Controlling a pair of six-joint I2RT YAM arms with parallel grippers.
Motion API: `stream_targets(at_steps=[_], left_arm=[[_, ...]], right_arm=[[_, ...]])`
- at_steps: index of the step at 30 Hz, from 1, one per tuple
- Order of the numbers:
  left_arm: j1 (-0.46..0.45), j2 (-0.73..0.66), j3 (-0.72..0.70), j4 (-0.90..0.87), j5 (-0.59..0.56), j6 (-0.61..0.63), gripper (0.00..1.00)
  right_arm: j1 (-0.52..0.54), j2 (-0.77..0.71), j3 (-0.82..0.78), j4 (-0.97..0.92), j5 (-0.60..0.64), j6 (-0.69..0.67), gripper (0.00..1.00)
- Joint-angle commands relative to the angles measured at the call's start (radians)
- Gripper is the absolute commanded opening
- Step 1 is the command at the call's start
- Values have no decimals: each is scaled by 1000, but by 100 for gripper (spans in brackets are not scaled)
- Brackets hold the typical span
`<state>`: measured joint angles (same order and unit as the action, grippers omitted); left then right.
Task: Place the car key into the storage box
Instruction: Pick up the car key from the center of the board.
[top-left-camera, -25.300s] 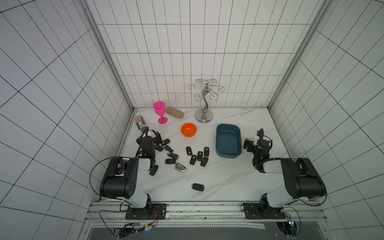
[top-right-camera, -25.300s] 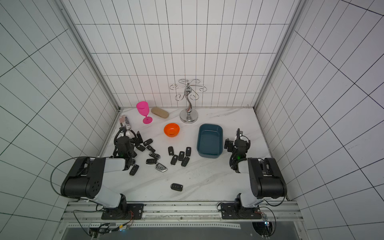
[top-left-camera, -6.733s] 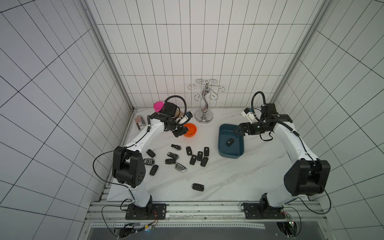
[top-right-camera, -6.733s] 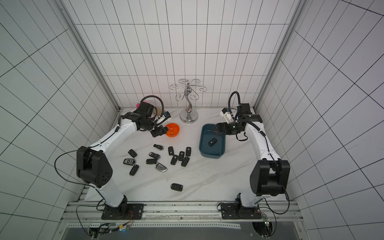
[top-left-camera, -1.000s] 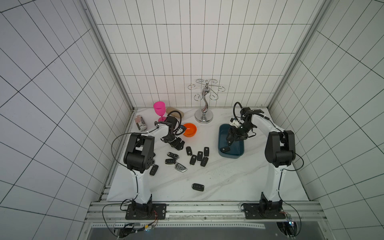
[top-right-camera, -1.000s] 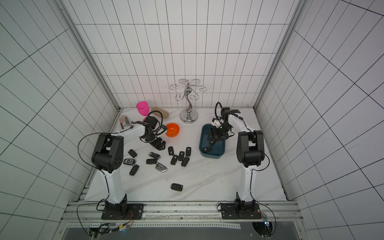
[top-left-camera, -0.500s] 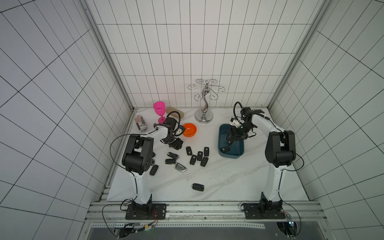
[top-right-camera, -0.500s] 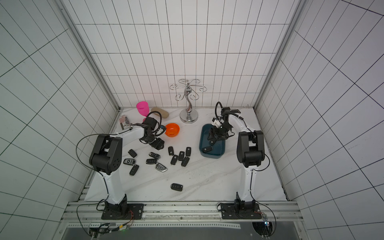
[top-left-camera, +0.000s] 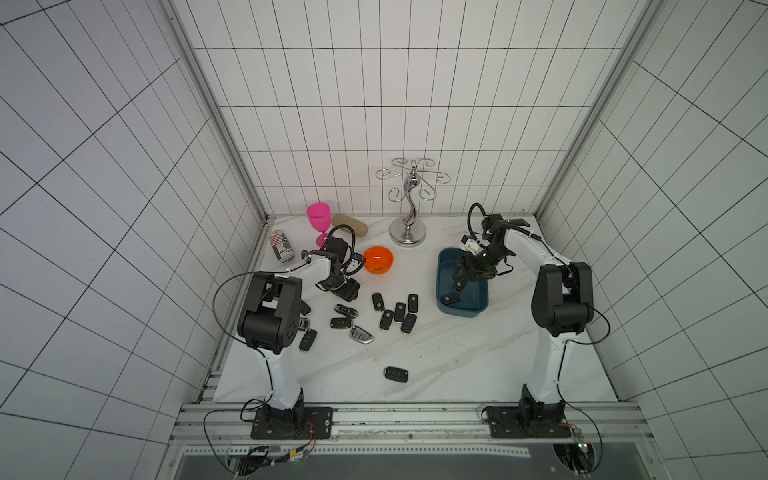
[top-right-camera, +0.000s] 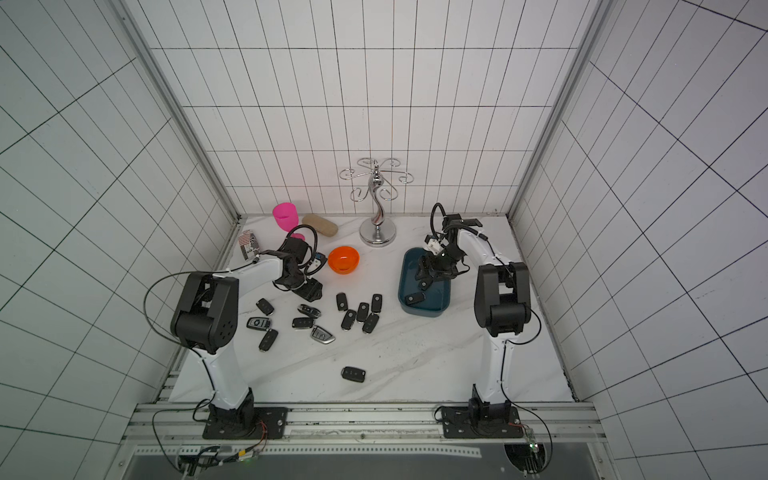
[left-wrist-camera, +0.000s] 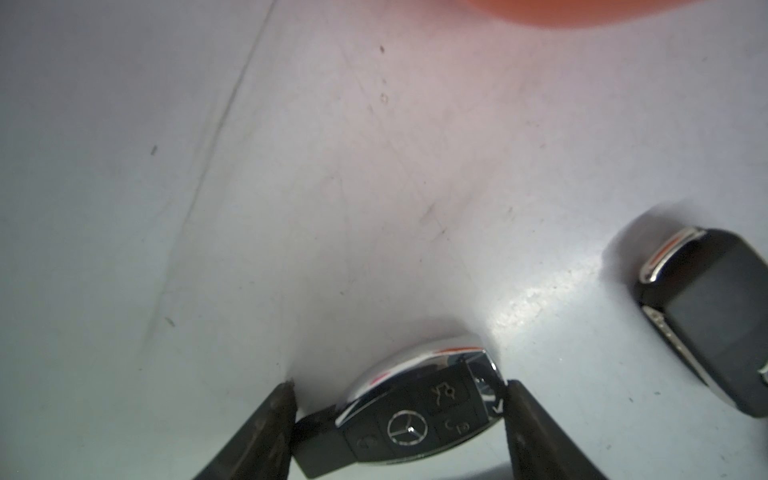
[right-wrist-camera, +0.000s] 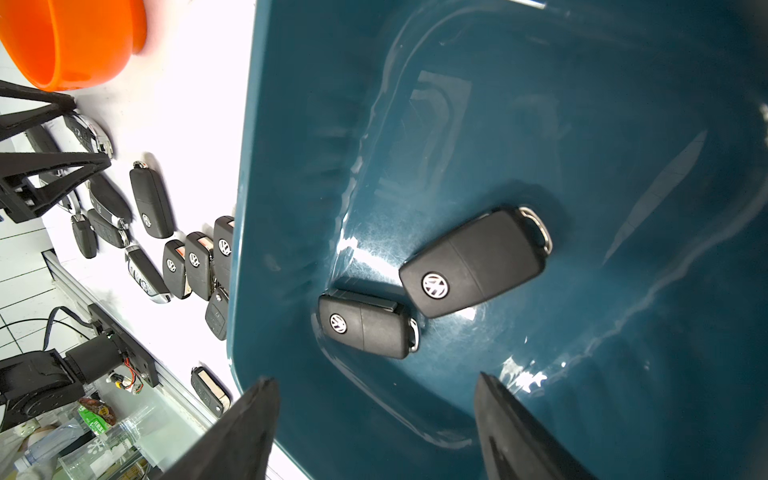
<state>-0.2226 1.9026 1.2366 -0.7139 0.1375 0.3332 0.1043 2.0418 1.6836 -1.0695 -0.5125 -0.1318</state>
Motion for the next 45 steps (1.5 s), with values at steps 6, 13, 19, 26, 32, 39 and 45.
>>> stream_targets(at_steps=[6, 13, 19, 26, 32, 39, 45], left_arm=[[16, -1, -51, -49, 17, 2, 56], [41, -74, -14, -44, 22, 46, 57], [49, -96, 113, -121, 52, 80, 58], [26, -125, 218, -161, 155, 110, 59], [-91, -165, 250, -171, 210, 164, 60], [-249, -156, 307, -169, 225, 160, 61], [-351, -116, 364, -148, 223, 145, 61]], right_arm=[[-10, -35, -25, -15, -23, -17, 77], [-10, -40, -22, -15, -21, -21, 77], [-12, -73, -18, -8, -12, -30, 78], [-10, -146, -25, -20, -105, -32, 77], [38, -221, -51, -50, -327, -60, 76], [127, -190, -38, -60, -428, -63, 76], [144, -157, -36, -48, -510, -57, 75]])
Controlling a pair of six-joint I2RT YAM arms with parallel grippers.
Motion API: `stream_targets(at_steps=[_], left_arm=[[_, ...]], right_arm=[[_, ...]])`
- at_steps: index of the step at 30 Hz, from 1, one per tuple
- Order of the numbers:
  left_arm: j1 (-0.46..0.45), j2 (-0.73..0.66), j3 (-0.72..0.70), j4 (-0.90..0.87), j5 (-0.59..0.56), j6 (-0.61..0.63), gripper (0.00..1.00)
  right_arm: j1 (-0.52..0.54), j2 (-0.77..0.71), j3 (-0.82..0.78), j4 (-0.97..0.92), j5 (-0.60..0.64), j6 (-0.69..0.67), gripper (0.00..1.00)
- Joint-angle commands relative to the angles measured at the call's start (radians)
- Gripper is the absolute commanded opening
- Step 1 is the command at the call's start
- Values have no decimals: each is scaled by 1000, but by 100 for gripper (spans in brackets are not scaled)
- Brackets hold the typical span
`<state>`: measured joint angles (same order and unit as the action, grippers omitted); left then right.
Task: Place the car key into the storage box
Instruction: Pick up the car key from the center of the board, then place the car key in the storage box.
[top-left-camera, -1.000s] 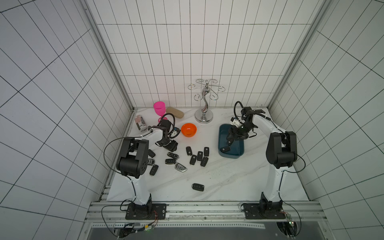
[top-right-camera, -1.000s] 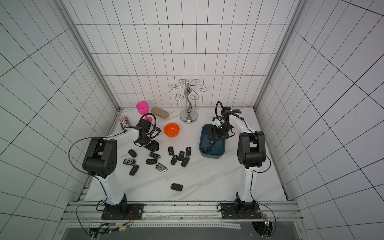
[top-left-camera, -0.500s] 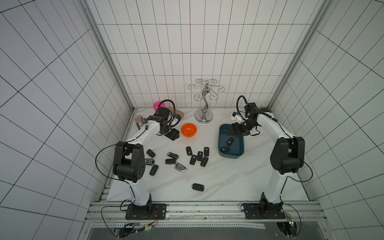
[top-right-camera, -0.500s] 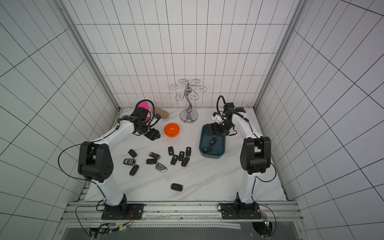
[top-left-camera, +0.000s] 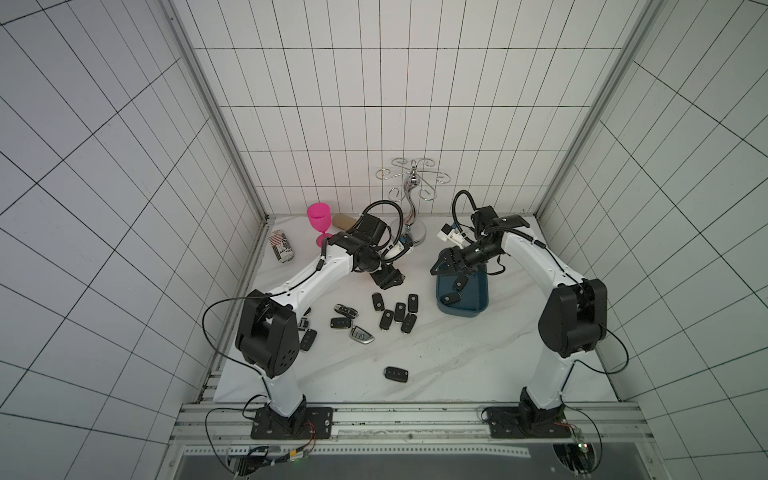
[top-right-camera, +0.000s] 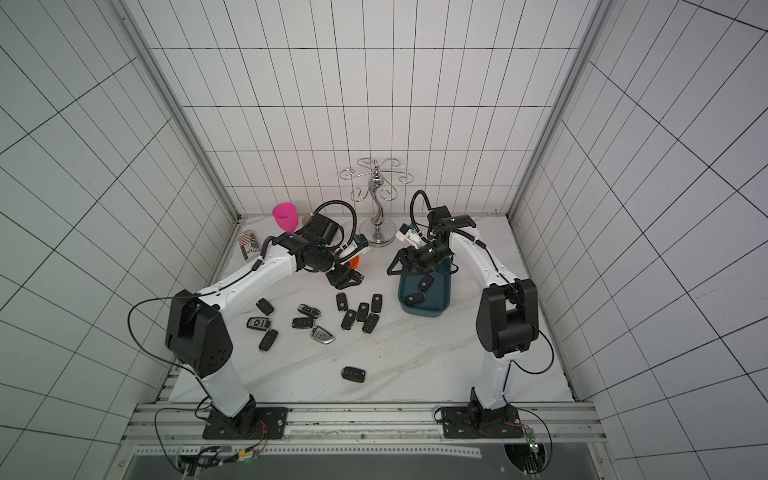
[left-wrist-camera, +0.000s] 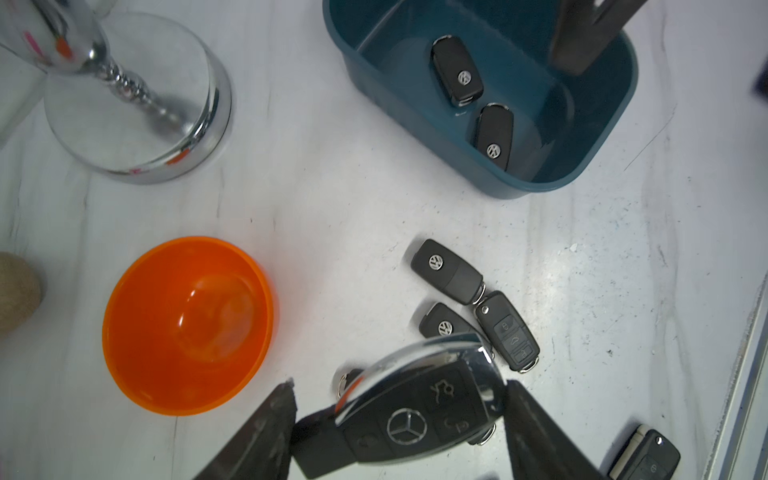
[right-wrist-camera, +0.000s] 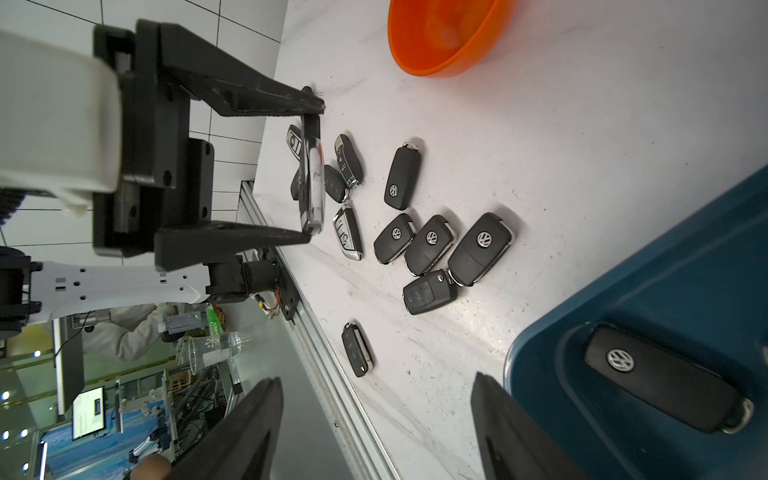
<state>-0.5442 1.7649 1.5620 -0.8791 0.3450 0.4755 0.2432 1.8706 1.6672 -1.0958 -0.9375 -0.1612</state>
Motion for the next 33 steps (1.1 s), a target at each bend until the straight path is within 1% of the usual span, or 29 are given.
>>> stream_targets(at_steps=[1, 5, 10, 14, 22, 27, 29, 31, 33], left_arm=[[-43, 30, 49, 19, 13, 1, 61], [-88, 57, 77, 19, 5, 12, 61], [-127, 65, 78, 44, -19, 26, 61], [-141, 69, 88, 58, -22, 25, 61], [-146, 76, 103, 97, -13, 23, 61], [-156, 90, 118, 116, -10, 23, 61], [-158, 100, 127, 117, -15, 23, 61], [-160, 103, 131, 121, -17, 23, 61], [-160, 103, 131, 126, -18, 22, 61]], right_arm=[[8, 16, -23, -13, -94, -23, 74], [9, 20, -39, 10, -133, -11, 74], [9, 36, -46, 25, -180, 0, 71], [8, 54, -44, 24, -215, 4, 69], [10, 64, -63, 24, -231, -2, 66], [26, 74, -63, 19, -248, -4, 62], [38, 81, -60, 9, -253, -9, 57], [48, 89, -56, -1, -256, -16, 55], [55, 100, -51, -10, -260, -25, 48]])
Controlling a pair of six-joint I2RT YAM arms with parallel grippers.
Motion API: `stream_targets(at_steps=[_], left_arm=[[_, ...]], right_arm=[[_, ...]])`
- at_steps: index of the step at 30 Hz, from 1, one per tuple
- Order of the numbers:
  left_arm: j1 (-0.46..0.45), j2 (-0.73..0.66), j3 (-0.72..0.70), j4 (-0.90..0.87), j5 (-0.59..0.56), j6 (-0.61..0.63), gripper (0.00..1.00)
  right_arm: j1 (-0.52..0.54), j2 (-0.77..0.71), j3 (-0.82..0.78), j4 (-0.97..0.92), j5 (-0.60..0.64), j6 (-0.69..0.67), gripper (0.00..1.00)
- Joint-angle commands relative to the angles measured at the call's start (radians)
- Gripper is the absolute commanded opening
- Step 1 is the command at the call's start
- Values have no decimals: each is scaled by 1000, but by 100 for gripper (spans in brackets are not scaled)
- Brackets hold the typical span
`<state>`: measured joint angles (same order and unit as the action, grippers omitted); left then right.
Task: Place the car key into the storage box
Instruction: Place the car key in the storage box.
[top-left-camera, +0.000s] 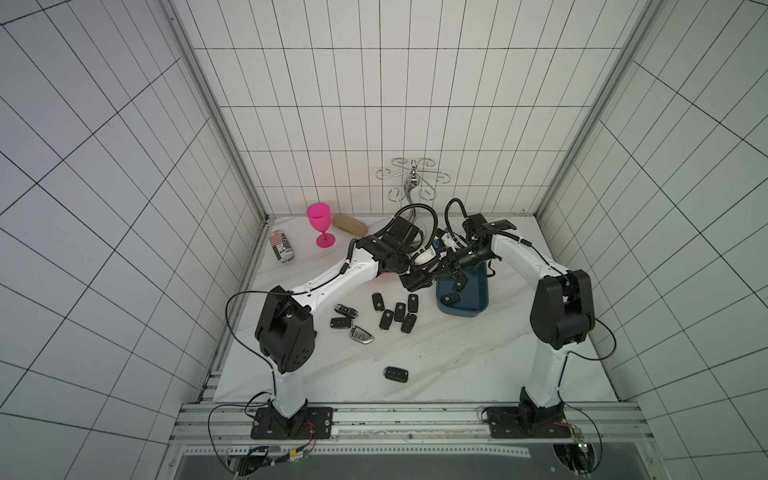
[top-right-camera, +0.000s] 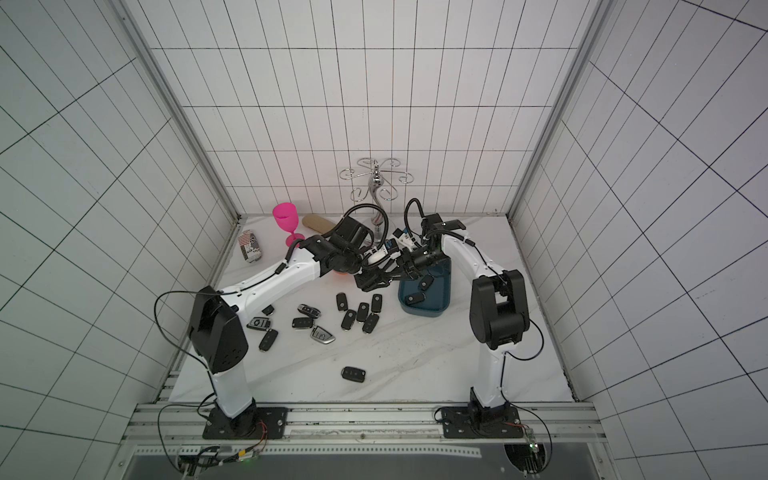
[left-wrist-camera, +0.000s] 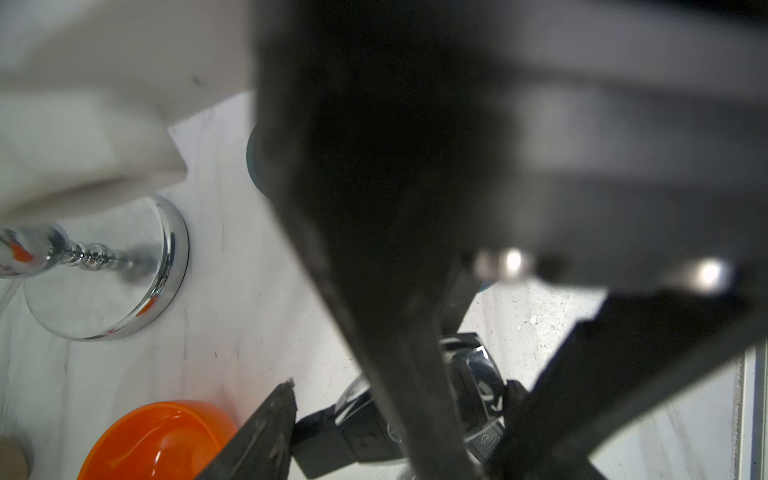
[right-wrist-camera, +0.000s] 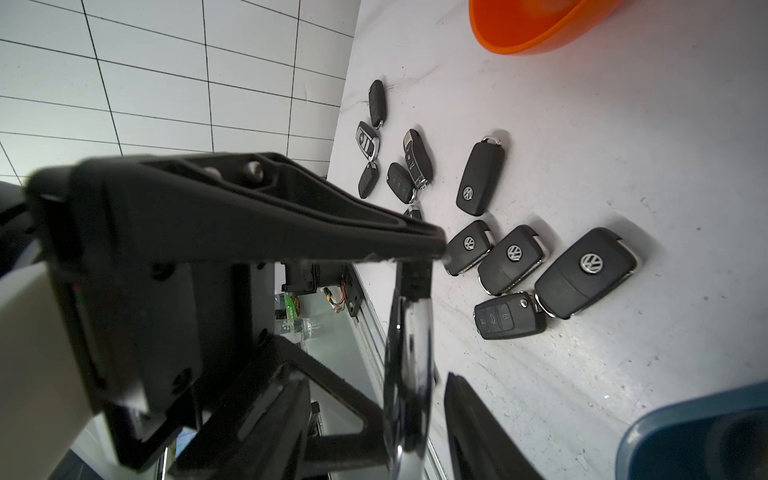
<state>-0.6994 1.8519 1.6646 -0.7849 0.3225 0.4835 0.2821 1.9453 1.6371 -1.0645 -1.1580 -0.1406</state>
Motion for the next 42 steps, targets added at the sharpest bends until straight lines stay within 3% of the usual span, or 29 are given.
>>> stream_targets(at_steps=[1, 8, 10, 12, 13, 14, 18, 21, 24, 29, 32, 37, 42], left_arm=[[-5, 17, 28, 33, 4, 14, 62], [-8, 13, 19, 35, 6, 14, 62], [-9, 13, 15, 37, 8, 14, 68], [-14, 12, 13, 38, -1, 11, 82], [-15, 10, 12, 36, -6, 11, 94], [-17, 9, 11, 29, -2, 15, 99], [-17, -8, 12, 17, -35, -1, 99], [1, -50, -13, 34, -92, -26, 99], [71, -105, -54, 65, -102, -98, 99], [268, -124, -41, -13, -28, -204, 99], [358, -118, -28, -57, -152, -285, 99], [473, -82, 30, -243, -286, -307, 99], [610, -83, -8, -279, -297, -364, 99]], right_arm=[[18, 32, -18, -49, -43, -50, 44], [20, 43, -2, -60, -43, -60, 13], [20, 45, 1, -60, -35, -60, 6], [19, 46, 4, -59, -24, -62, 4], [17, 46, 9, -60, -17, -62, 4], [15, 46, 11, -59, -6, -61, 4], [-32, 48, 33, -57, 46, -56, 4], [-101, 58, 53, -52, 166, -56, 4], [-156, 49, 39, -21, 370, -61, 1], [-182, -29, -80, 90, 653, -80, 2], [-184, -25, -111, 100, 696, -79, 2], [-167, -9, -147, 160, 756, -83, 2], [-137, 32, -144, 191, 766, -74, 2]])
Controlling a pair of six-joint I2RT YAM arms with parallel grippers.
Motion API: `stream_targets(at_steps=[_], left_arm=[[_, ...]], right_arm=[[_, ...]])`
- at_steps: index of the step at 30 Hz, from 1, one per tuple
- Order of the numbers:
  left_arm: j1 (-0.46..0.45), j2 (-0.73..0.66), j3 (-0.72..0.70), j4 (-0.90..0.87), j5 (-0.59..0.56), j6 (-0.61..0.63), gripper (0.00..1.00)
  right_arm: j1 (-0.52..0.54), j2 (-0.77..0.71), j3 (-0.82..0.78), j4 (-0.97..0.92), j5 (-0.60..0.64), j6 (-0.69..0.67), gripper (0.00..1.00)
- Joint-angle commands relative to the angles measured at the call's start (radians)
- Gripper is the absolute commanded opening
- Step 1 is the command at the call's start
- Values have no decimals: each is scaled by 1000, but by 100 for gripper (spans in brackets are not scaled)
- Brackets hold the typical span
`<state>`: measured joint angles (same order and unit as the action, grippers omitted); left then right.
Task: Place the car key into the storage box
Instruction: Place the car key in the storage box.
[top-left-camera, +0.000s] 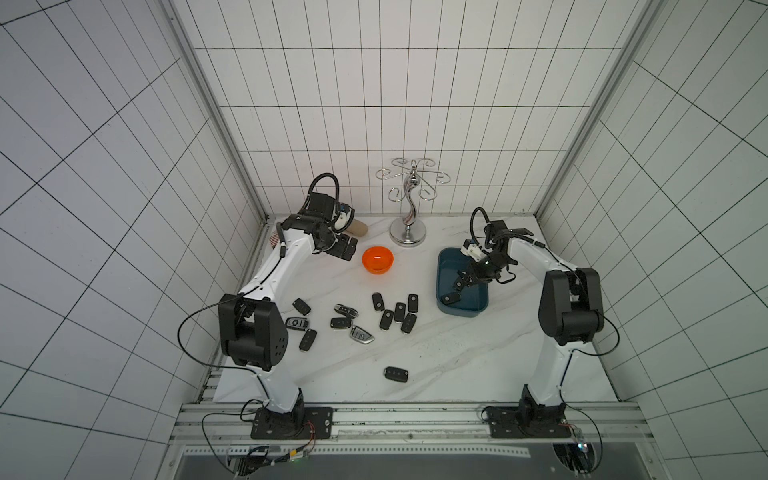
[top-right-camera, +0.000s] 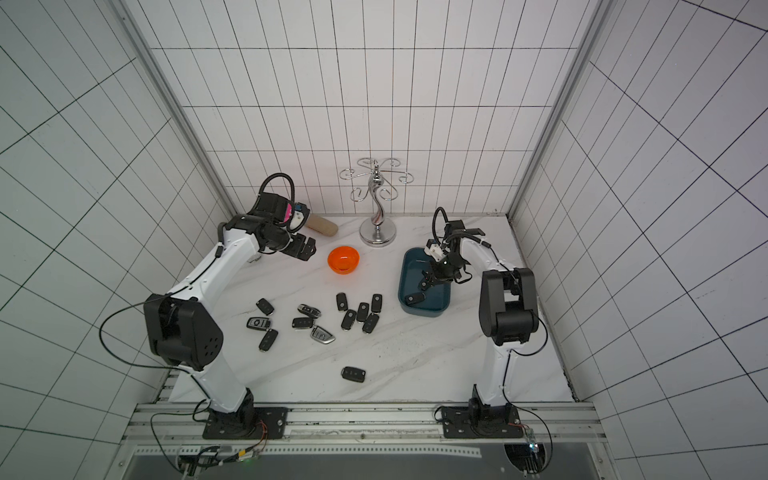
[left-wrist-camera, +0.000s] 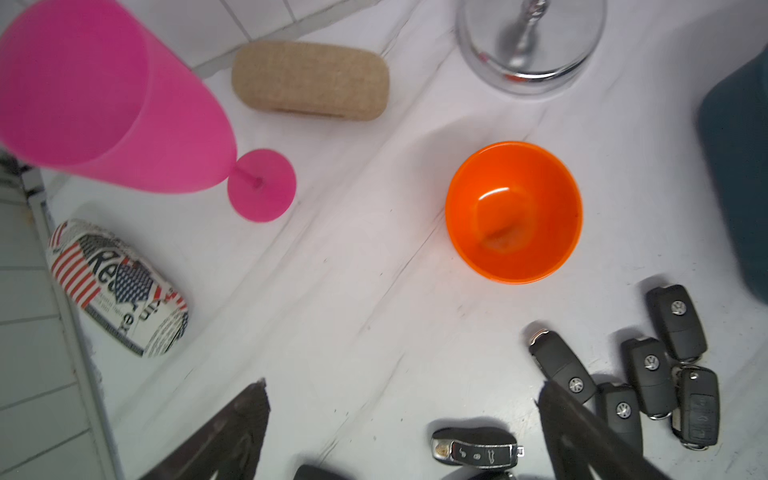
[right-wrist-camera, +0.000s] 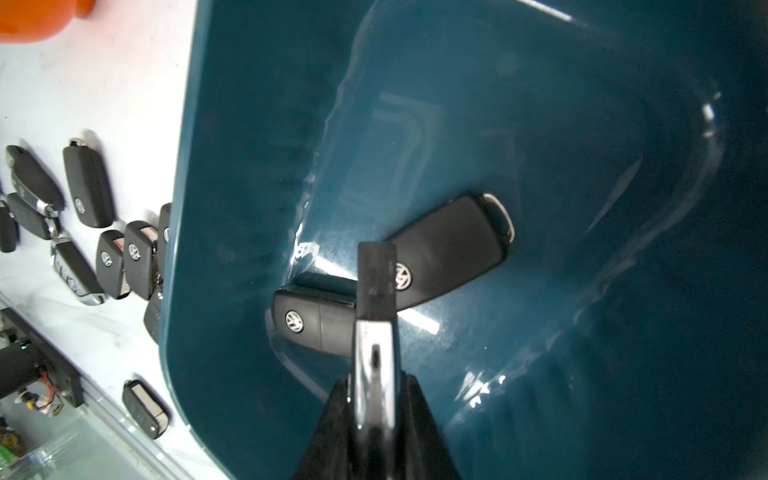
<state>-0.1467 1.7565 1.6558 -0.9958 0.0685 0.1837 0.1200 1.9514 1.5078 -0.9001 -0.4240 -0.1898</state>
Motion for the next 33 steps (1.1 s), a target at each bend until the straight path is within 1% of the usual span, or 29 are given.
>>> stream_targets(at_steps=[1, 4, 8, 13, 16, 17, 20, 23, 27, 29, 32, 33], left_arm=[[84, 17, 3, -82, -36, -78, 99], [146, 19, 2, -110, -4, -94, 99], [197, 29, 0, -140, -16, -90, 99], [235, 30, -28, -143, -23, -71, 99], [246, 28, -53, -147, -40, -65, 98], [253, 28, -61, -157, -34, -59, 97], [277, 25, -92, -192, -26, -38, 94], [295, 3, -147, -228, -30, -39, 92], [297, -40, -244, -222, -59, -73, 93], [296, -35, -257, -240, -64, -102, 93], [296, -28, -276, -239, -33, -135, 91], [296, -22, -277, -230, -22, -150, 89]], right_arm=[[37, 32, -15, 33, 44, -28, 2], [70, 37, -26, 73, 82, -37, 2], [87, 81, 8, 66, 83, -36, 2], [103, 114, 12, 89, 106, -24, 2], [105, 123, 3, 104, 110, -22, 4], [107, 120, -2, 109, 110, -23, 7], [118, 111, -20, 120, 119, -26, 22], [124, 110, -21, 119, 122, -28, 32], [129, 105, -25, 121, 128, -33, 40], [131, 96, -26, 123, 128, -34, 42], [132, 81, -34, 129, 129, -36, 44], [132, 78, -35, 131, 130, -36, 44]])
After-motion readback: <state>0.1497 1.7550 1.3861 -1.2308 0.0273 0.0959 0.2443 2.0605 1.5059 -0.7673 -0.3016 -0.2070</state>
